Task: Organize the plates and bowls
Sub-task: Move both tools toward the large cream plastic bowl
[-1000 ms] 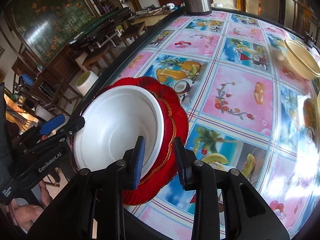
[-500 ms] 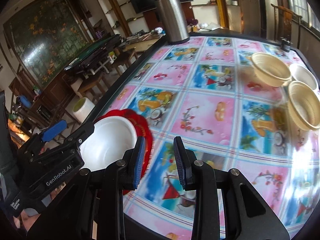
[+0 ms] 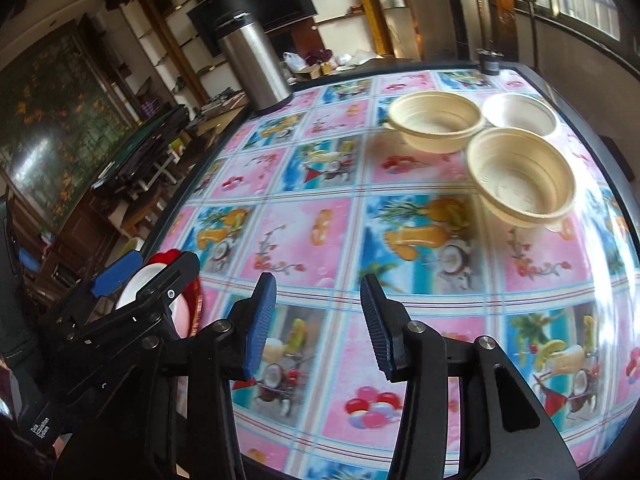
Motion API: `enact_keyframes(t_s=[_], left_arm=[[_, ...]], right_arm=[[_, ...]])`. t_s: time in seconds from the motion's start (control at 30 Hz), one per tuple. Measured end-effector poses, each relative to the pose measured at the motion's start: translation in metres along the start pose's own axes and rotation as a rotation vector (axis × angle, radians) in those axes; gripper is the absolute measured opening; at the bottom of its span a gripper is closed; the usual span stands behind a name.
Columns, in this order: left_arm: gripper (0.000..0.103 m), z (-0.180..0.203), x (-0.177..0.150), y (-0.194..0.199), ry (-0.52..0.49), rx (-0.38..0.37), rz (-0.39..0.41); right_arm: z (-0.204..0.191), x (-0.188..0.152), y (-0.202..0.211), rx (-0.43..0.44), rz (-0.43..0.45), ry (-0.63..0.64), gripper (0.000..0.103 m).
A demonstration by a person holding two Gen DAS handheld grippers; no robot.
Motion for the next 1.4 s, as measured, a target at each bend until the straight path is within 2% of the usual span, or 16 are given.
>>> enact_keyframes(t_s=[0.17,0.43,0.93,1.4], left_arm=[[0.076,0.035,0.003,-0.015,-0.015,-0.044,-0.011],[0.076,0.086,0.005,-0.046,-0.010,-0.109,-0.076],[0.076,0.149,0.025,-0.086,-0.036,-0.152,-0.132],[0.076,0.200,0.028,-0.140,-0.082,-0.169,-0.236]], right_arm=[[0.044,0.007,0.006,-0.050,0.017,-0.068,0.044],[0.120,0.017,0.016,-0.138,0.035,-0.183,0.044],[0.206,0.042,0.008,-0.269,0.037,-0.266,0.044],[0.251,0.068,-0.035,-0.241,-0.012,-0.324,0.044]])
Point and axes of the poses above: each gripper's, at about its wrist camera, not at the fingertips, and y roughly against the way its jaws point, z to its right, x to its top, the point moved 10 cm from there along -y, roughly the way its jaws point, and after that the axes turned 8 degrees about z, right-handed, at the moved point
